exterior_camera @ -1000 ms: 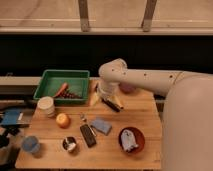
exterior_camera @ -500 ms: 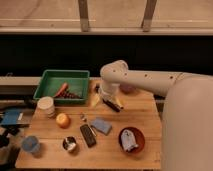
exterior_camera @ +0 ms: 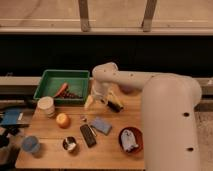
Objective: Place fork in metal cup
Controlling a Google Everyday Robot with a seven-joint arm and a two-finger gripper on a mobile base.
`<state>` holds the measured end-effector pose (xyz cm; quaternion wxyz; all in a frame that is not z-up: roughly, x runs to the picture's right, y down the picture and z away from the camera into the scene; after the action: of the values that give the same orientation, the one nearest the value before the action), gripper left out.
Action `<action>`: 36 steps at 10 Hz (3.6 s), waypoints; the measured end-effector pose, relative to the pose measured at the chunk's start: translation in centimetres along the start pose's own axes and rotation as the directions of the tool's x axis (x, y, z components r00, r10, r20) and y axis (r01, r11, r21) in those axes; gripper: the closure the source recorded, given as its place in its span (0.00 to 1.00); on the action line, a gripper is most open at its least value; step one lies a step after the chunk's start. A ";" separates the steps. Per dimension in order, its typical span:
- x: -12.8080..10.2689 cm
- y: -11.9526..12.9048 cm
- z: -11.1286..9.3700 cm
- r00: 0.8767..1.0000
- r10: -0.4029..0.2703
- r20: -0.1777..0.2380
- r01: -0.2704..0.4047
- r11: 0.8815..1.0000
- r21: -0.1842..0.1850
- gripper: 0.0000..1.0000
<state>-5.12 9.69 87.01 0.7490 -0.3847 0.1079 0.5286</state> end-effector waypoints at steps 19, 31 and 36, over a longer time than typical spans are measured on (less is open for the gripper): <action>-1.7 6.0 3.8 0.980 -0.153 -0.127 0.158 0.987 0.027 0.20; -0.7 7.7 6.4 0.961 -0.150 -0.231 0.171 0.982 0.074 0.20; -0.8 8.0 7.1 0.957 -0.142 -0.251 0.174 0.979 0.107 0.25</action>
<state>-14.20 15.20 88.59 0.7931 -0.4051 0.2009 0.4081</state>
